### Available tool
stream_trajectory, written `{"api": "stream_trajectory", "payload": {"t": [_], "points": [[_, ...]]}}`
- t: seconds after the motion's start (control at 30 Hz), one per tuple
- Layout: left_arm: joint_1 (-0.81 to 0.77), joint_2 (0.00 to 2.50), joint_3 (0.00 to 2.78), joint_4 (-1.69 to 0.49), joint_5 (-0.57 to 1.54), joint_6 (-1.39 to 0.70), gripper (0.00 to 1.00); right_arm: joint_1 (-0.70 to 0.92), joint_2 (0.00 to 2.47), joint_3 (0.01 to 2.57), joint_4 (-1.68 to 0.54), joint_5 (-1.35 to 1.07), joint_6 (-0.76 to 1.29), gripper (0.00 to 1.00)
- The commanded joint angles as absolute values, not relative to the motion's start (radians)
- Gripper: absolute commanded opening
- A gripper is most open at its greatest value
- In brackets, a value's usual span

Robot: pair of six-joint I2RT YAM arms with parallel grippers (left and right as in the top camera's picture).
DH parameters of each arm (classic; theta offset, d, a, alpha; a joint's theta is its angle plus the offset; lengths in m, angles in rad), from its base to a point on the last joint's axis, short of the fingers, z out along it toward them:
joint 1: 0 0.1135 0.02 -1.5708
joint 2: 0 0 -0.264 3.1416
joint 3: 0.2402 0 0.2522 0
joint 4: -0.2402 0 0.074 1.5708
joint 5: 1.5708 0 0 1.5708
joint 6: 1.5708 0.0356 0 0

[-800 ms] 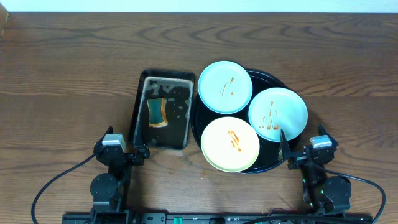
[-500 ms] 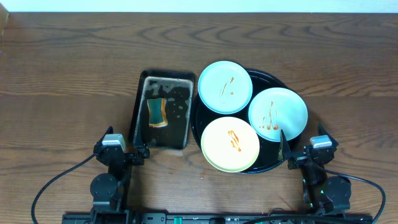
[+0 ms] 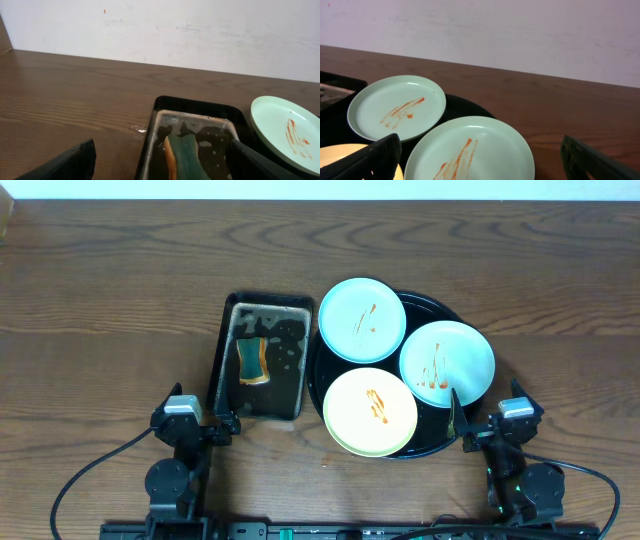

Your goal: Clean dirty plates on tray and stack at the side

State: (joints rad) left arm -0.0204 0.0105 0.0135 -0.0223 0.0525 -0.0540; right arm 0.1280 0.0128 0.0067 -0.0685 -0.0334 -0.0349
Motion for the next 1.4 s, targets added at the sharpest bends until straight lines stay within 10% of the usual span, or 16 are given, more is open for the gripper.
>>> {"api": "stream_trajectory", "payload": {"t": [0.0,1.37], "points": [[-0.015,0.006,0.004,-0.070,0.040,-0.045,0.84,0.107,0.016,0.006,-0.072,-0.042,-0.046,0.99],[-0.017,0.026,0.004,-0.069,0.040,-0.045,0.84,0.107,0.016,0.006,-0.072,-0.042,-0.046,0.99]]}}
